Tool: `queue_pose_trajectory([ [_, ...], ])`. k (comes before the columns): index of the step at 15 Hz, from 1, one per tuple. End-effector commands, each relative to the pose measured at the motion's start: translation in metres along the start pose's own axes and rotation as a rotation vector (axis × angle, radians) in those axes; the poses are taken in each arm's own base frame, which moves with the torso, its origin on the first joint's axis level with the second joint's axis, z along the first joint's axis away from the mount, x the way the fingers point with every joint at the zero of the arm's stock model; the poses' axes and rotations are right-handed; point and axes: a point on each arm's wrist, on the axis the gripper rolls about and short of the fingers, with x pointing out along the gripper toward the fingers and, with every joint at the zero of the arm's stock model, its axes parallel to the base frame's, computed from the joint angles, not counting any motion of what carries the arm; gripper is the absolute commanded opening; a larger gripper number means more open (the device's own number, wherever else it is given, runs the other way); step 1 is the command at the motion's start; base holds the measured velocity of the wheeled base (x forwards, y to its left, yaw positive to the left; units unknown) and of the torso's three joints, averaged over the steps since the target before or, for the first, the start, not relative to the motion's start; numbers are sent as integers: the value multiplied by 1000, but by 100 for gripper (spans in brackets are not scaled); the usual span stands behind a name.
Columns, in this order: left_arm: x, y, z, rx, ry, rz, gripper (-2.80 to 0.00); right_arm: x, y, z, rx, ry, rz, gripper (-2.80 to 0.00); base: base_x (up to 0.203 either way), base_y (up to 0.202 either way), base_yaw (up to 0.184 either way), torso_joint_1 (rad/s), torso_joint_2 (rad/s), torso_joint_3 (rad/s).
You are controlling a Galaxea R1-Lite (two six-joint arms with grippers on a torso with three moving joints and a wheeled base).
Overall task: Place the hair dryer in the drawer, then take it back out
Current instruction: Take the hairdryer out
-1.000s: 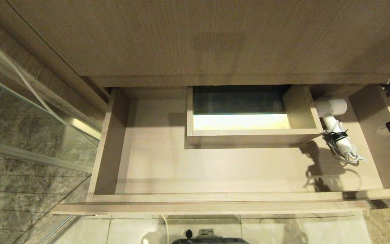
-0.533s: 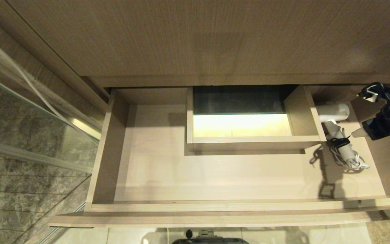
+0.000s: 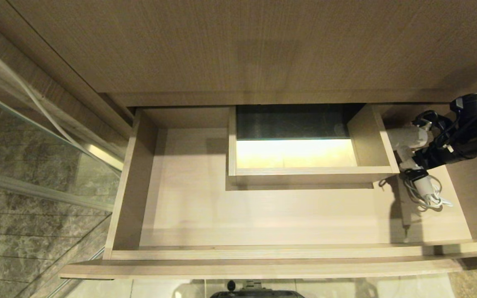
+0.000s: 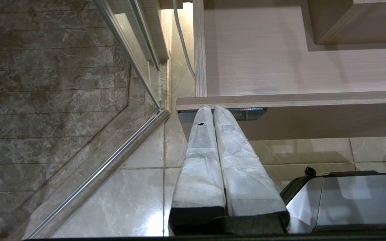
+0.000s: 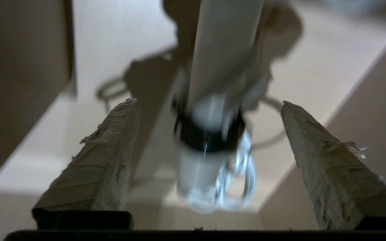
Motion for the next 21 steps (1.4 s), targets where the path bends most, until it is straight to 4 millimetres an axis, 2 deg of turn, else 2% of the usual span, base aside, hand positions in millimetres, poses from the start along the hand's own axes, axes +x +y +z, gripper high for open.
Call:
queue_pose_trajectory([
  [1,0,0,0,0,2,-1,-280,33,-3,0,-17,-40,-10,0,0,0,0,0,0,0],
  [6,0,0,0,0,1,0,-280,61,-7,4,-26,-70,-23,0,0,0,0,0,0,0],
  [10,0,0,0,0,2,0,-280,69,-7,2,-24,-64,-21,0,0,0,0,0,0,0],
  [11,0,0,0,0,2,-1,-280,70,-7,1,-25,-63,-20,-280,0,0,0,0,0,0],
  [13,0,0,0,0,2,-1,-280,71,-8,2,-31,-69,-29,-280,0,0,0,0,0,0],
  [16,0,0,0,0,2,0,-280,61,-8,7,-39,-87,-37,-280,0,0,0,0,0,0],
  [19,0,0,0,0,2,0,-280,34,-9,15,-41,-112,-49,-280,0,0,0,0,0,0],
  [21,0,0,0,0,2,0,-280,9,-9,21,-44,-124,-56,-280,0,0,0,0,0,0],
])
